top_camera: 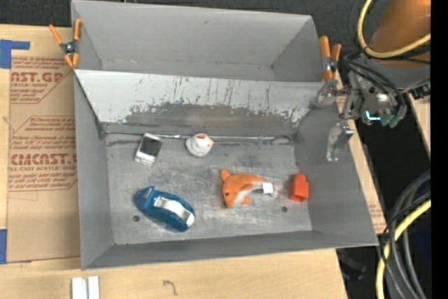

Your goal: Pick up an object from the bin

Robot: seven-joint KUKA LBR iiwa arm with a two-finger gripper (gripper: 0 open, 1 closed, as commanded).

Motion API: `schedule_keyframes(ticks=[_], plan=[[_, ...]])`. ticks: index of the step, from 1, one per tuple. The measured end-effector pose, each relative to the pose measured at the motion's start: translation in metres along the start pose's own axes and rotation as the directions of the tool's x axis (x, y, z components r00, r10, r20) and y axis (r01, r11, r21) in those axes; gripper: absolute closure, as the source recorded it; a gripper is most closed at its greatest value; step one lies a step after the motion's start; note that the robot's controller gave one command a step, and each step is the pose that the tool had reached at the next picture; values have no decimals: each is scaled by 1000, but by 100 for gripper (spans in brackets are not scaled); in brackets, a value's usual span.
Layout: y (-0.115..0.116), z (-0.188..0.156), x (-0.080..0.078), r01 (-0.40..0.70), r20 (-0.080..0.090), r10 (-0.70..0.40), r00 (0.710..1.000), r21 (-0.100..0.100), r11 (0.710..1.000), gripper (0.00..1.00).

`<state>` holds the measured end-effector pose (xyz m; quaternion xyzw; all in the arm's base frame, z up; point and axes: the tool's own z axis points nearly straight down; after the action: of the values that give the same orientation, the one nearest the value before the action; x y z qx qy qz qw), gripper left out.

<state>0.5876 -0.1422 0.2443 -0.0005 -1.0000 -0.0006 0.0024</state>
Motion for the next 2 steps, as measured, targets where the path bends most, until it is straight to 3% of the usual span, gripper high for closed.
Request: schedule_keyframes(ticks=[1,2], plan=[[0,-5,-1,2,8,-2,1000,2,1000,100],[1,-5,-1,2,8,-2,1000,2,1000,100]])
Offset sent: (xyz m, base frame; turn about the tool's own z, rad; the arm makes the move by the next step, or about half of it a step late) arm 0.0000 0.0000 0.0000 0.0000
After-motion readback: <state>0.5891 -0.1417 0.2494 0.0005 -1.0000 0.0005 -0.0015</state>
